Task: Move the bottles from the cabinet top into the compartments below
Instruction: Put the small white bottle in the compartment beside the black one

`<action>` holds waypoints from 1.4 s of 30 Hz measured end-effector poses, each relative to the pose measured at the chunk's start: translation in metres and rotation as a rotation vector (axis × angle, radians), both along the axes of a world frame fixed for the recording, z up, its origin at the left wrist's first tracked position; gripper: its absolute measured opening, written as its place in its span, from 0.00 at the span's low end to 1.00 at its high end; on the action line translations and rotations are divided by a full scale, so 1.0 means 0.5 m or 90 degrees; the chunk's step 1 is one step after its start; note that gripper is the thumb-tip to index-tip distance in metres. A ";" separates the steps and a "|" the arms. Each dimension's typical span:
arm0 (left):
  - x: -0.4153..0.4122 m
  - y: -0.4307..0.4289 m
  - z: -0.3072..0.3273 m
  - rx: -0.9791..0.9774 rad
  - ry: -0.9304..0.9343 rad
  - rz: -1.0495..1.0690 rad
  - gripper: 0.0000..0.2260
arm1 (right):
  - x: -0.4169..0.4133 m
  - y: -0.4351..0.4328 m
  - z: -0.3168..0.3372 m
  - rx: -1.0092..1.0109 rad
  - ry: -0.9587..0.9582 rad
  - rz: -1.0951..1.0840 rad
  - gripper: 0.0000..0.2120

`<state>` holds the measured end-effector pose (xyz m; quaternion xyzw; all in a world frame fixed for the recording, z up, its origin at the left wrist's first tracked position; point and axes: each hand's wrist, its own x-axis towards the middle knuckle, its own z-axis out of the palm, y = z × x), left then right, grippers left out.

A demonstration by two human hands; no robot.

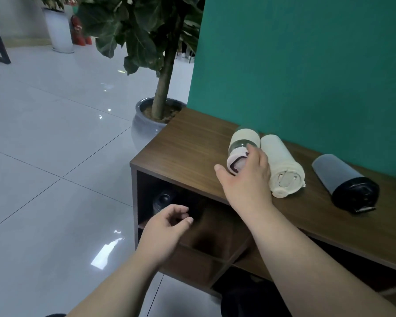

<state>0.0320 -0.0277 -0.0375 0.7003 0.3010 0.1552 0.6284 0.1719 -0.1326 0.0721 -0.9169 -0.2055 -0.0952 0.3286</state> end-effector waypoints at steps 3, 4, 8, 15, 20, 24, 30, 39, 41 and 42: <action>0.008 0.007 0.002 -0.010 -0.042 0.002 0.06 | 0.041 0.055 -0.016 -0.037 -0.045 -0.077 0.46; 0.008 0.009 0.005 -0.009 -0.048 -0.005 0.05 | 0.054 0.066 -0.021 -0.054 -0.058 -0.103 0.46; 0.002 0.019 0.007 -0.037 -0.055 0.010 0.04 | 0.079 0.077 -0.029 -0.131 -0.084 -0.142 0.41; -0.008 0.025 0.018 -0.083 -0.120 -0.006 0.11 | 0.006 0.034 0.012 -0.053 -0.120 0.007 0.38; -0.025 0.027 0.027 -0.004 -0.175 -0.007 0.37 | -0.103 -0.051 0.043 0.119 -0.067 0.124 0.35; -0.027 0.024 0.011 0.033 -0.151 -0.090 0.51 | -0.141 -0.113 0.036 0.192 -0.036 0.212 0.28; -0.009 -0.023 -0.016 0.101 0.002 -0.201 0.40 | -0.144 -0.143 -0.063 0.176 -0.031 0.251 0.32; 0.022 0.005 -0.151 0.131 0.197 -0.294 0.40 | -0.114 -0.146 -0.218 0.191 0.385 0.188 0.42; 0.043 0.011 -0.193 0.124 0.205 -0.304 0.43 | -0.085 -0.136 -0.242 0.161 0.403 0.182 0.35; 0.053 0.010 -0.214 0.130 0.209 -0.309 0.45 | -0.072 -0.131 -0.253 0.155 0.422 0.177 0.33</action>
